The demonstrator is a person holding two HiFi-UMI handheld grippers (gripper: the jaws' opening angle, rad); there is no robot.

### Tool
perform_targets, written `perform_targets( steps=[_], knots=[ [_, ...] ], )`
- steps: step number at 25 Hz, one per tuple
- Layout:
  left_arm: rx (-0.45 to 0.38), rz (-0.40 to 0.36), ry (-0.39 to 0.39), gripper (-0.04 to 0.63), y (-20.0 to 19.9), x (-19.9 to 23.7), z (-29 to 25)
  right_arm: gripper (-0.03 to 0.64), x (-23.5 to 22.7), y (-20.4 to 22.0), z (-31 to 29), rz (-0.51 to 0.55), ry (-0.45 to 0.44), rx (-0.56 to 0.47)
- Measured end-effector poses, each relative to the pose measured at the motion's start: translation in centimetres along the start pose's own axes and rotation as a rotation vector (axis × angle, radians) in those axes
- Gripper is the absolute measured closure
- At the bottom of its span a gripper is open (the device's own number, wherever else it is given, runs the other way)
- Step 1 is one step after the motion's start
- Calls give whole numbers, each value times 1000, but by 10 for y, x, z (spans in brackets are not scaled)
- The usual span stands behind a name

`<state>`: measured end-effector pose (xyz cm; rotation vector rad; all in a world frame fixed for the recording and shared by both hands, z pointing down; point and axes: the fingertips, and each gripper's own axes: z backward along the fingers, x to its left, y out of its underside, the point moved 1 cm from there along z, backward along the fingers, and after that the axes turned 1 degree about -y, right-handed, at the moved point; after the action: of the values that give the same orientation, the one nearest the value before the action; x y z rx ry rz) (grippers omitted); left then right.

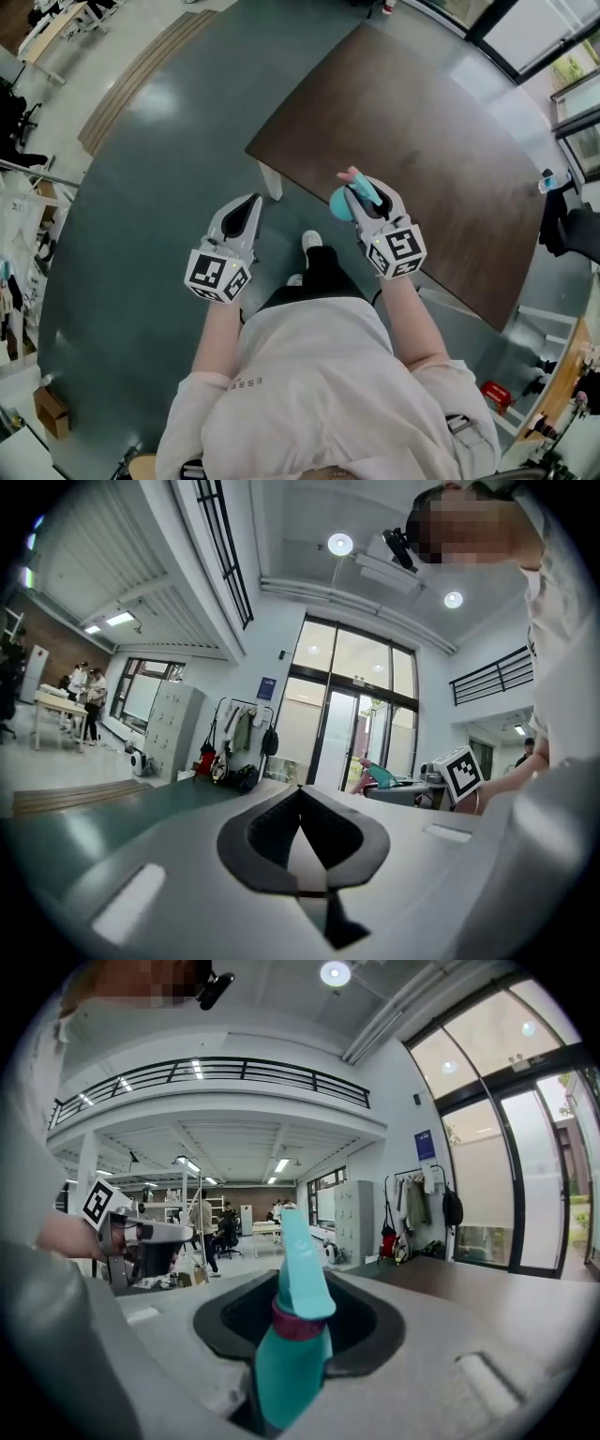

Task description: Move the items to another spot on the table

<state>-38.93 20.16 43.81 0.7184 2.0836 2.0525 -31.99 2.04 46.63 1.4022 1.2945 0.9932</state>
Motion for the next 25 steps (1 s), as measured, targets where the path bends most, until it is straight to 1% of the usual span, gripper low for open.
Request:
perform_targets(
  steps=[4, 9, 15, 19, 22, 25],
  knots=[
    [3, 14, -64, 580, 3, 37, -2, 486, 3, 1, -47, 4, -60, 14],
    [29, 13, -90, 580, 8, 86, -29, 486, -9, 9, -110, -14, -76, 25],
    [47, 9, -67, 580, -14, 135, -67, 486, -25, -8, -179, -39, -79, 22],
    [73, 11, -36, 580, -11, 156, -97, 486, -38, -6, -212, 3, -76, 42],
    [75, 15, -23, 580, -9, 175, -115, 486, -46, -4, -235, 33, -66, 53],
    [80, 19, -5, 580, -7, 186, -133, 486, -58, 0, -248, 38, -42, 65]
  ],
)
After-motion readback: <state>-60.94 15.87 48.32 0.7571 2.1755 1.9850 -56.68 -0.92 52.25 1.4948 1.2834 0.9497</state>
